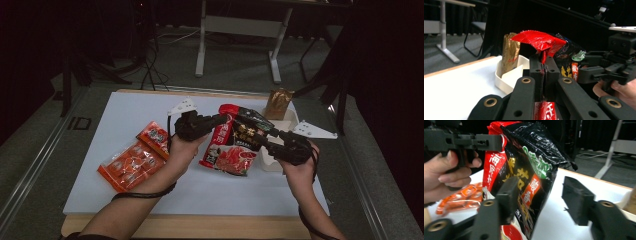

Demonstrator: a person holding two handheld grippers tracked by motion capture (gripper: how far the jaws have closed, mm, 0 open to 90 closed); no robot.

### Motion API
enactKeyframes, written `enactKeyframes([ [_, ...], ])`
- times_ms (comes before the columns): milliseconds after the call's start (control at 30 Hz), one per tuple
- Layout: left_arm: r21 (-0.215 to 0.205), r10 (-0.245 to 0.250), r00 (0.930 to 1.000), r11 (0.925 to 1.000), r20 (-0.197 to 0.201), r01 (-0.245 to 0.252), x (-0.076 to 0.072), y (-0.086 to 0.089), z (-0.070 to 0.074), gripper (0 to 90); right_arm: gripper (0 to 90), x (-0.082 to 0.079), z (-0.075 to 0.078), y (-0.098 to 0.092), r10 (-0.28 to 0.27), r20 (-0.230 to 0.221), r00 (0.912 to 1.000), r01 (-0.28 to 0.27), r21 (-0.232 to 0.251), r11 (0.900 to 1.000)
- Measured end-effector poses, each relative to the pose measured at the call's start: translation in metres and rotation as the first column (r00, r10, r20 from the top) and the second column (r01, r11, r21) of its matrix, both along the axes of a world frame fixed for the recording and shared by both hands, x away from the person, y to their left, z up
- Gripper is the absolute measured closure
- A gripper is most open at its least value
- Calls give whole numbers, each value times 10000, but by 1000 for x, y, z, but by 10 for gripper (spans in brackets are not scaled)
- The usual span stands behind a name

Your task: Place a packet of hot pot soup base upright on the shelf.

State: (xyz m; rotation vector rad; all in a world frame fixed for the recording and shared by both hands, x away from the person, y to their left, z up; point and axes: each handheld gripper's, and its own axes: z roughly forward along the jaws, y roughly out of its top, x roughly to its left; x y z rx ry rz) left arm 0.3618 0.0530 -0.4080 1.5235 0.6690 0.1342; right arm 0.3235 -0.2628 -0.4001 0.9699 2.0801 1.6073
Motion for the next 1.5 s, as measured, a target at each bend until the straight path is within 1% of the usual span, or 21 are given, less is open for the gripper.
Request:
enactKeyframes([
  [33,-85,-122,9999,9999,46,122,0,0,0,880,545,1,1,-1,157,-75,9998,-156,160,9998],
  [67,-85,-122,9999,9999,46,122,0,0,0,880,545,1,1,-1,157,-75,9998,-156,160,9998],
  [100,-154,-157,9996,9998,255,161,-4,-1,0,880,568,1,1,-2,293,-116,9995,-289,360,9989],
  [133,-182,-215,9993,9996,300,220,-4,-2,0,879,635,0,5,-3,471,-113,9988,-465,422,9980],
  [233,-457,-173,9997,9988,164,181,-4,-1,-4,878,710,-1,9,-1,524,-68,9986,-521,444,9977],
  [333,-425,-118,9997,9990,227,128,-4,2,-6,878,747,0,12,-2,707,-243,9972,-692,581,9959],
  [400,-455,-216,9997,9987,78,220,-3,4,-6,878,759,-1,14,0,701,-207,9973,-693,404,9968],
  [500,-427,-267,9996,9987,84,270,-2,6,-6,875,771,-1,16,2,748,-270,9968,-739,342,9967],
  [567,-444,-357,9993,9984,98,361,-2,7,-4,869,777,-1,17,2,792,-328,9963,-775,499,9957],
  [667,-495,-494,9984,9975,265,506,-3,8,-1,849,782,-3,23,2,823,-190,9964,-812,506,9954],
  [733,-502,-645,9976,9966,234,656,-3,8,1,825,784,-4,29,1,816,-49,9967,-813,439,9957],
  [833,-402,-859,9962,9955,121,863,-1,7,4,774,784,-5,37,-2,771,178,9969,-778,429,9960],
  [900,-490,-929,9957,9945,56,931,0,6,6,743,784,-5,38,-3,727,263,9970,-737,403,9965],
  [933,-441,-920,9957,9948,35,921,0,6,6,642,784,-5,41,-4,720,310,9969,-730,324,9968],
  [1067,-429,-740,9972,9963,55,741,0,9,6,502,784,-3,44,-8,664,330,9973,-675,358,9971],
  [1100,-228,-593,9982,9980,115,596,-1,11,5,502,784,-2,44,-9,663,328,9973,-675,365,9971],
  [1167,-200,-633,9979,9978,-142,630,0,14,4,459,784,1,47,-13,607,375,9975,-620,353,9975],
  [1233,-112,-581,9982,9983,-172,579,0,16,3,436,783,3,49,-13,533,436,9976,-548,328,9980],
  [1333,34,-797,9965,9968,-249,798,-2,18,3,370,782,5,52,-14,445,498,9978,-455,202,9988],
  [1433,421,-1031,9942,9937,-298,1043,-4,19,4,246,781,10,55,-16,375,515,9980,-392,329,9987],
  [1500,578,-1100,9931,9920,-397,1122,-6,21,4,238,781,12,58,-18,318,564,9979,-338,364,9988],
])
